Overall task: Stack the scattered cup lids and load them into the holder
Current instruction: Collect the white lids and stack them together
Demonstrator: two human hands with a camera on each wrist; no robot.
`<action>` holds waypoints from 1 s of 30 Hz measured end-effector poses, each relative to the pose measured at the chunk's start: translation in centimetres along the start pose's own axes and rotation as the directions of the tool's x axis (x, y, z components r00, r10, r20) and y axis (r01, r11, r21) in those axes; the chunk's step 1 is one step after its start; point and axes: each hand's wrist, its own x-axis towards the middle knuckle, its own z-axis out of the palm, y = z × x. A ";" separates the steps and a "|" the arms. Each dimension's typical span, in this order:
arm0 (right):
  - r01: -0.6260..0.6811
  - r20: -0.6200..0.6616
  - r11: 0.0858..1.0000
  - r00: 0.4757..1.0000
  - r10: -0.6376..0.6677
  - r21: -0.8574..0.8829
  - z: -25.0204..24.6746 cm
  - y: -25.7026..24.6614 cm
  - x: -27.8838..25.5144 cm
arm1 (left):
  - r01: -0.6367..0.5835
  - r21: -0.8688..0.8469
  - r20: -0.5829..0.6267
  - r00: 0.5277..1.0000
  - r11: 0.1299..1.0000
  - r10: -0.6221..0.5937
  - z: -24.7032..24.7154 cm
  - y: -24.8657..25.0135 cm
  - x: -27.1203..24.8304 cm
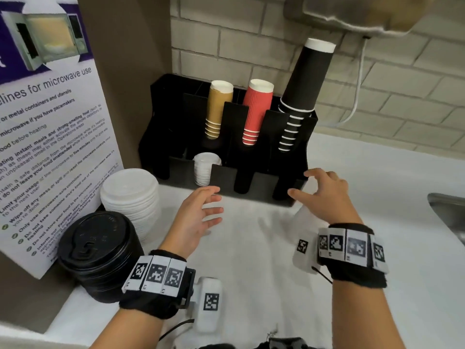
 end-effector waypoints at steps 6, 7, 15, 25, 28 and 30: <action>-0.137 0.110 0.987 0.986 0.127 0.089 0.4 4.0 -0.9 | -0.008 0.015 0.049 0.999 1.000 0.007 0.8 -0.3 -0.2; -0.143 0.118 0.984 0.984 0.130 0.107 0.7 4.2 -0.9 | -0.009 0.017 0.056 0.998 1.000 0.008 0.9 -0.3 -0.3; -0.192 0.141 0.979 0.973 0.180 0.072 1.7 5.4 -0.4 | -0.014 0.035 0.073 0.997 0.999 0.011 1.0 -0.5 -0.6; -0.074 0.012 0.980 0.997 0.073 0.186 0.5 5.4 -0.8 | -0.023 0.065 0.096 0.995 0.998 0.017 1.5 -1.1 -0.9; 0.159 0.028 0.916 0.983 -0.182 0.368 0.1 3.0 -1.6 | -0.024 0.103 0.193 0.981 0.994 0.004 2.5 -1.2 -1.5; 0.239 0.121 0.828 0.931 -0.343 0.507 0.6 0.8 -2.4 | -0.010 0.097 0.305 0.952 0.995 -0.020 3.3 -1.2 -1.9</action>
